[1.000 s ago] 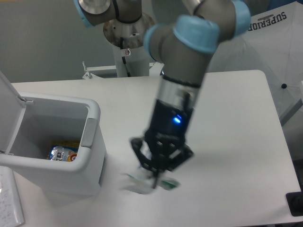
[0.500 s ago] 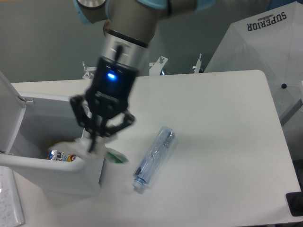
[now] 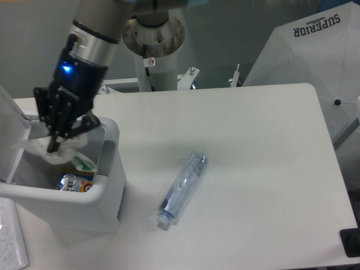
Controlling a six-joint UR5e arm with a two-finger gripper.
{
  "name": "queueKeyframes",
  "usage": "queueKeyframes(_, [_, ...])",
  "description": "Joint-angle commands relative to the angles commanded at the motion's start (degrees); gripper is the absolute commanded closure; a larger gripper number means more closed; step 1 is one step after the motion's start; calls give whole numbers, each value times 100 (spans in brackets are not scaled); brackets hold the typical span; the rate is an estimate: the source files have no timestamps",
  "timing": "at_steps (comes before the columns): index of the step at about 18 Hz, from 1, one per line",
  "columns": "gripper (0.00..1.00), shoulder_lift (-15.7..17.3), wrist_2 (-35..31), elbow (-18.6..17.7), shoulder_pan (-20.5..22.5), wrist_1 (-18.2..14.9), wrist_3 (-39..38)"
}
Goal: Place the trash in the trash can
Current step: 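Open the gripper to drop the bag into the bin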
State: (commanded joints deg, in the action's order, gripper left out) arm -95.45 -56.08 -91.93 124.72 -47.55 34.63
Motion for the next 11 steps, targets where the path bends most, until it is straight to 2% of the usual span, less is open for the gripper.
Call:
queueKeyframes(1, [9, -26, 0, 52, 0, 0, -52])
queueKeyframes(3, [0, -62, 44, 132, 52, 0, -402])
queueKeyframes(6, [0, -131, 44, 167, 184, 9, -939])
queueKeyframes(9, [0, -290, 114, 369, 728, 0, -1537])
queueKeyframes(11, [0, -386, 158, 422, 1228, 9, -1591])
